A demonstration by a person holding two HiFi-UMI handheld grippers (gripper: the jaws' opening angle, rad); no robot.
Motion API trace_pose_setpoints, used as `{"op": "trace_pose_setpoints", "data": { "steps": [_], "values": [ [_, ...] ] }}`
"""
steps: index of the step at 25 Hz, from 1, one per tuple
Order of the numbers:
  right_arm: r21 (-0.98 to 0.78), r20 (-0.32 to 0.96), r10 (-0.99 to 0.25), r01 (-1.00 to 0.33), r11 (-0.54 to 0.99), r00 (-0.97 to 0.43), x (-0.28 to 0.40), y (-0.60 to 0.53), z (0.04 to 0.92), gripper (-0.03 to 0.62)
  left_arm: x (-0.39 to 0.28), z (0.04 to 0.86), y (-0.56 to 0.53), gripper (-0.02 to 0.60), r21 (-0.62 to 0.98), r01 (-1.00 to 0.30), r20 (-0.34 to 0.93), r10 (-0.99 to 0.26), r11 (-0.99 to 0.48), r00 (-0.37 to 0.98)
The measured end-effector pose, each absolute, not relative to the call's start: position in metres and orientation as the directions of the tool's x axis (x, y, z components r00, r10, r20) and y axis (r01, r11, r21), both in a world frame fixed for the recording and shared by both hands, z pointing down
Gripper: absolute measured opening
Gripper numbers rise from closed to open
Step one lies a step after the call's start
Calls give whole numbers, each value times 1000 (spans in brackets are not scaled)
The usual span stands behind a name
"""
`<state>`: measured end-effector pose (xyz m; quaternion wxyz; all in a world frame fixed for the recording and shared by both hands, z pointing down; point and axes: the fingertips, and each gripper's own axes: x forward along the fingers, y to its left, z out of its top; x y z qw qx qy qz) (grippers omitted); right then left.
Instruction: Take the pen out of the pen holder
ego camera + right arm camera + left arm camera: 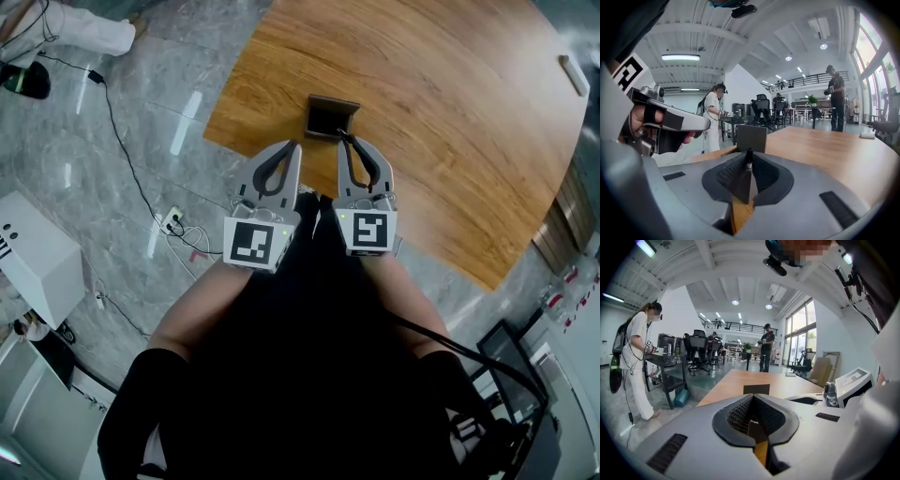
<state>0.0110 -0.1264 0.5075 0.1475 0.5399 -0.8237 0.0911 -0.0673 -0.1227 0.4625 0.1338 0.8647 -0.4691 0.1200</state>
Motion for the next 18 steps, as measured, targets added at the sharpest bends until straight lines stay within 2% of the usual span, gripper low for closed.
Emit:
{"op": "trace_pose_setpoints", "data": {
  "steps": [10, 18],
  "values": [
    [-9, 349, -861, -920, 391, -369, 16, -126, 513, 41, -62, 464, -123, 6, 120, -839, 333, -775, -531, 538],
    [-10, 222, -909, -933, 360, -353, 30, -110, 460, 41, -57, 453, -125, 6, 133, -829, 309, -773, -543, 555]
  ]
}}
